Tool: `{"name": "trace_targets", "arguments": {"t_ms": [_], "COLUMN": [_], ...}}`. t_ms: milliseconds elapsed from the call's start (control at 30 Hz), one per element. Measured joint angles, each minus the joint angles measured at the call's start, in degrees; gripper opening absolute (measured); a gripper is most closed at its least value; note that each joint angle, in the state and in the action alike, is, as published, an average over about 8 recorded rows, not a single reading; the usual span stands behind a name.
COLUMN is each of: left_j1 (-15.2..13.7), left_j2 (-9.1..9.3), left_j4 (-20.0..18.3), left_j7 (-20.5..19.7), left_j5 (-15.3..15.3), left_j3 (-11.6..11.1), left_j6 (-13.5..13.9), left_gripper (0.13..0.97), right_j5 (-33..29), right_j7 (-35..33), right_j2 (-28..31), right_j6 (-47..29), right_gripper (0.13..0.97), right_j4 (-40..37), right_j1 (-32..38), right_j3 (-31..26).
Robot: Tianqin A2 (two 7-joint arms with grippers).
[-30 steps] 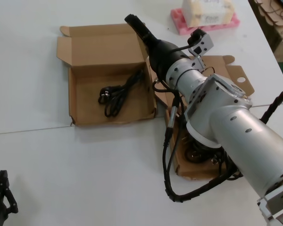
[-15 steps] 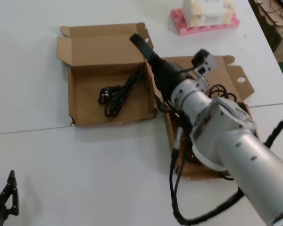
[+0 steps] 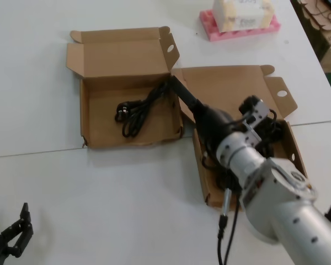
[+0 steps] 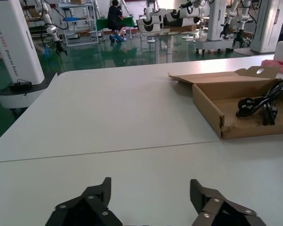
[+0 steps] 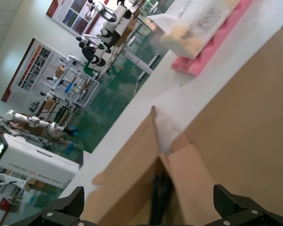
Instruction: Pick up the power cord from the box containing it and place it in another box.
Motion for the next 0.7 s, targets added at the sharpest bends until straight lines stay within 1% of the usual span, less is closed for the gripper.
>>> {"name": "trace_targets", "arguments": {"t_ms": [67, 100, 367, 400, 667, 700], "left_j1": [0.0, 0.0, 0.0, 0.0, 0.0, 0.0], "left_j2": [0.0, 0.0, 0.0, 0.0, 0.0, 0.0], "left_j4": [0.0, 0.0, 0.0, 0.0, 0.0, 0.0], "left_j7": [0.0, 0.0, 0.0, 0.0, 0.0, 0.0], "left_j5": [0.0, 0.0, 0.0, 0.0, 0.0, 0.0], "left_j3": [0.0, 0.0, 0.0, 0.0, 0.0, 0.0], "left_j6": [0.0, 0.0, 0.0, 0.0, 0.0, 0.0], "left_gripper": [0.541, 0.541, 0.744, 0.744, 0.882, 0.882], "right_j5": [-1.19, -1.76, -6.47, -7.07, -11.8, -12.39], "right_j7": [0.0, 0.0, 0.0, 0.0, 0.0, 0.0], "right_j2": [0.41, 0.61, 2.23, 2.43, 4.06, 4.26], "right_j6": [0.16, 0.24, 0.87, 0.95, 1.58, 1.66], "right_gripper": [0.966, 0.966, 0.966, 0.966, 0.966, 0.966], "right_j4": [1.7, 2.52, 9.27, 10.12, 16.89, 17.75], "right_j1": [-1.86, -2.76, -10.15, -11.08, -18.5, -19.43], "right_j3": [0.75, 1.11, 4.08, 4.45, 7.43, 7.8]}}
